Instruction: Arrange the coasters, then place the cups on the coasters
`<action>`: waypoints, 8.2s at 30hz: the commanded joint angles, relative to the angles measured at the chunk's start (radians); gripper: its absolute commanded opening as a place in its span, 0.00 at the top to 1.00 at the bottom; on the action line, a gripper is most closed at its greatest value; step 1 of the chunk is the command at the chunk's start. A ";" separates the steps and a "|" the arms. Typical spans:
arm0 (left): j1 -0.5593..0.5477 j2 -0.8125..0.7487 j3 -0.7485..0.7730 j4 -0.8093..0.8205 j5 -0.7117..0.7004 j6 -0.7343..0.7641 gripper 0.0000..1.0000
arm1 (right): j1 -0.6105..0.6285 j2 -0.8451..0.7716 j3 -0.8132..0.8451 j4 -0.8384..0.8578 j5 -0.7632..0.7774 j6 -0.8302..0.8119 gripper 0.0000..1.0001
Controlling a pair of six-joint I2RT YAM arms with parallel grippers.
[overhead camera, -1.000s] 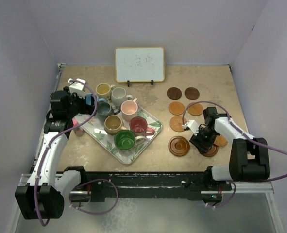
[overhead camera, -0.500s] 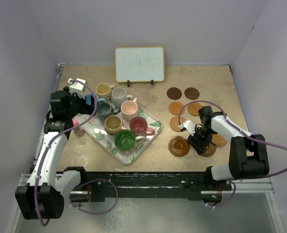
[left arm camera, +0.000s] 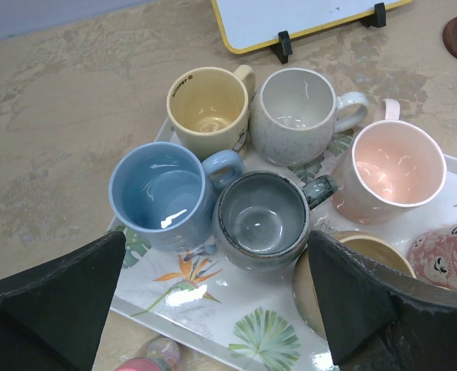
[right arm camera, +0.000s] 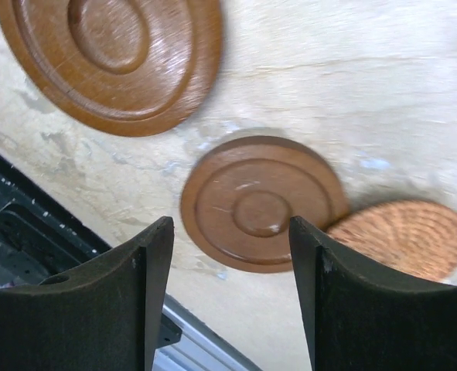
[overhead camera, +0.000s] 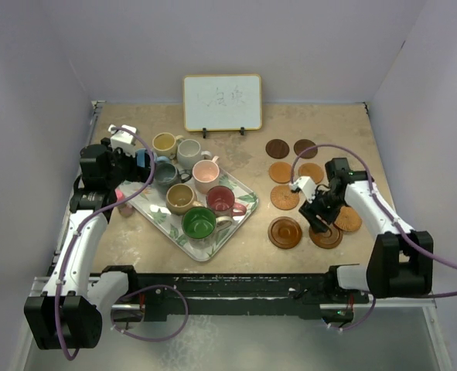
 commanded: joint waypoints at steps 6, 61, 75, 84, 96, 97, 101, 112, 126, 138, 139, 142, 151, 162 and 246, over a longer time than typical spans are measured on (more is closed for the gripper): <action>-0.004 -0.030 0.015 0.034 0.004 0.011 0.03 | -0.167 0.080 0.155 0.019 0.006 0.114 0.36; -0.003 -0.053 -0.025 0.036 0.004 -0.007 0.03 | -0.277 0.411 0.455 -0.072 -0.025 0.305 0.30; -0.004 -0.037 -0.023 0.050 0.011 -0.007 0.03 | -0.278 0.470 0.355 0.014 0.026 0.349 0.27; -0.004 -0.033 -0.023 0.050 0.005 -0.002 0.02 | -0.209 0.537 0.395 0.035 -0.005 0.375 0.27; -0.004 -0.035 -0.022 0.043 -0.007 0.008 0.03 | -0.105 0.569 0.411 0.063 -0.040 0.417 0.27; -0.004 -0.035 -0.022 0.041 -0.006 0.008 0.03 | -0.102 0.570 0.413 0.063 -0.045 0.420 0.27; -0.004 -0.033 -0.023 0.044 -0.004 0.004 0.03 | -0.088 0.588 0.425 0.066 -0.063 0.427 0.27; -0.004 -0.040 -0.027 0.042 -0.003 0.002 0.03 | -0.058 0.613 0.461 0.073 -0.087 0.451 0.27; -0.004 -0.051 -0.032 0.039 -0.004 0.001 0.03 | -0.039 0.624 0.500 0.072 -0.087 0.459 0.28; -0.004 -0.050 -0.006 0.008 -0.029 0.022 0.05 | -0.062 0.489 0.560 -0.029 -0.105 0.424 0.27; -0.004 -0.048 0.002 0.003 -0.037 0.025 0.05 | -0.064 0.472 0.570 -0.045 -0.116 0.418 0.28; -0.004 -0.042 0.036 -0.027 -0.041 0.049 0.06 | -0.066 0.413 0.591 -0.072 -0.144 0.394 0.27; -0.028 -0.011 0.138 -0.121 0.023 0.123 0.06 | -0.065 0.164 0.499 0.057 -0.157 0.364 0.29; -0.188 0.086 0.214 -0.125 0.119 0.121 0.10 | -0.060 0.043 0.453 0.150 -0.217 0.437 0.31; -0.430 0.826 0.621 -0.307 -0.158 -0.085 0.71 | -0.060 0.023 0.365 0.084 -0.151 0.420 0.32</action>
